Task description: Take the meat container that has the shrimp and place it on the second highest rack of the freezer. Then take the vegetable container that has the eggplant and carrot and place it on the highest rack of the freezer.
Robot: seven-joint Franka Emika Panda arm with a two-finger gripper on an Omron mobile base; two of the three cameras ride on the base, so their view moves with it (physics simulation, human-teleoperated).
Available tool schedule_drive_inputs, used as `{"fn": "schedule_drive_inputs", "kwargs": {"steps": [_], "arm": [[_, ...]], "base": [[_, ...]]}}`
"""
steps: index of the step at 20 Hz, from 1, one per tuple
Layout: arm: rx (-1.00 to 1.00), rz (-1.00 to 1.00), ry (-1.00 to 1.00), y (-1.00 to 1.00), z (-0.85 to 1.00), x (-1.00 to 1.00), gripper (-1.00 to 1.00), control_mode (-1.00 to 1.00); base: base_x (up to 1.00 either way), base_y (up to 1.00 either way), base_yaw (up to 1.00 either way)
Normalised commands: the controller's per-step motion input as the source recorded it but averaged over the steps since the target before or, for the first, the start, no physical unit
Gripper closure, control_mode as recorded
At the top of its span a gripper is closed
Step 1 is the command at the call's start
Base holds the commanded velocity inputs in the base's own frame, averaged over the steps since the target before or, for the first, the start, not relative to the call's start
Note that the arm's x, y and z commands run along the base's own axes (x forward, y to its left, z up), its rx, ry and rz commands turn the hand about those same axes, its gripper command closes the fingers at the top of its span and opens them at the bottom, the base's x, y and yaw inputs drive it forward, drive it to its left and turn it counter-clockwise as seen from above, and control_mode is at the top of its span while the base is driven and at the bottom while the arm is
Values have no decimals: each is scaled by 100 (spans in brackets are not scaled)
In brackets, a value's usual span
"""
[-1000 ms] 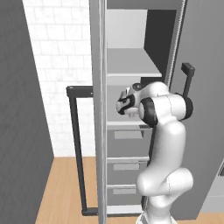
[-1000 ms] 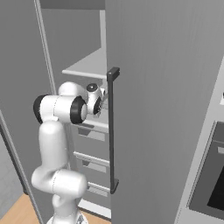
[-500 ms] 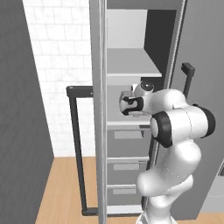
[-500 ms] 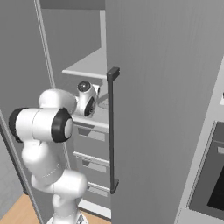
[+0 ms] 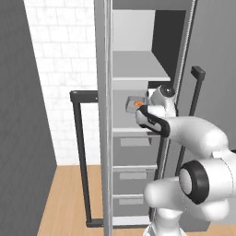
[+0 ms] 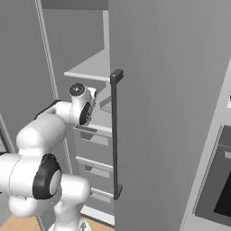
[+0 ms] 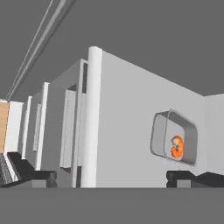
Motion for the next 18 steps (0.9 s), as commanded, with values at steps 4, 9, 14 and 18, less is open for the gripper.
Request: {"fn": "schedule_drive_inputs", "kwargs": {"steps": [4,9,14,18], "arm": [[0,0,15,0,96,-99,-100,-100],[0,0,12,1,58,-100,-100,-100],[0,0,6,0,51,-100,-100,-100],[0,0,1,0,29,-100,-100,-100]], "base": [[0,0,0],[0,0,0],[0,0,0],[0,0,0]]}}
